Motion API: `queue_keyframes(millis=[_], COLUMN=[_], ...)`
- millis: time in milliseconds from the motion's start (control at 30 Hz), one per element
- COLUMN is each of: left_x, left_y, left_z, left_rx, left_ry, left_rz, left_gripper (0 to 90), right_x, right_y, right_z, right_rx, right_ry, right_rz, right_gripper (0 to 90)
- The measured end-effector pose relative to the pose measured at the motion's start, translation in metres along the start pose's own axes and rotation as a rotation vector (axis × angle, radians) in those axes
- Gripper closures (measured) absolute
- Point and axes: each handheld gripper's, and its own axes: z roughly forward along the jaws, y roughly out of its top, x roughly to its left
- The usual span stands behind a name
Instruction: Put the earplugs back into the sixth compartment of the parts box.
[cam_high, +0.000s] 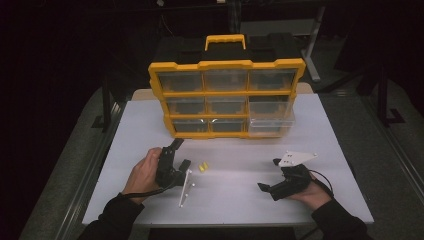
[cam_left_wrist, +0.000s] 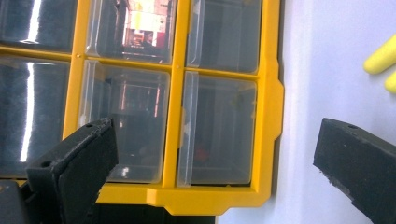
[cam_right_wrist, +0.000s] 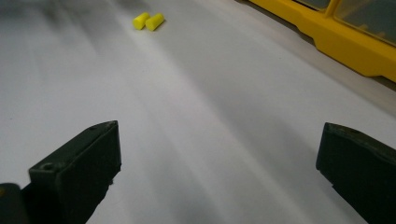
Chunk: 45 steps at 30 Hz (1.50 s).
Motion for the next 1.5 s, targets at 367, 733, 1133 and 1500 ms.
queue_keyframes(millis=[367,733,1133,1500], left_x=[0.0,0.003,0.007,0.014], left_y=[0.003,0.001,-0.002,-0.007], left_z=[0.002,0.003,0.006,0.007], left_rx=[-0.004,0.001,-0.009,-0.002], left_ry=[-0.062,-0.109,-0.166,-0.235], left_rz=[-0.09,-0.191,-0.348,-0.521], left_gripper=[0.0,0.1,0.1,0.0], right_x=[0.0,0.0,-0.001,0.0], right_y=[0.0,0.0,0.0,0.0], right_z=[0.001,0.001,0.001,0.002], right_rx=[0.001,0.001,0.002,0.003], right_ry=[-0.001,0.001,0.001,0.002], right_rz=[-0.004,-0.004,0.003,0.001], right_gripper=[0.0,0.0,0.0,0.0])
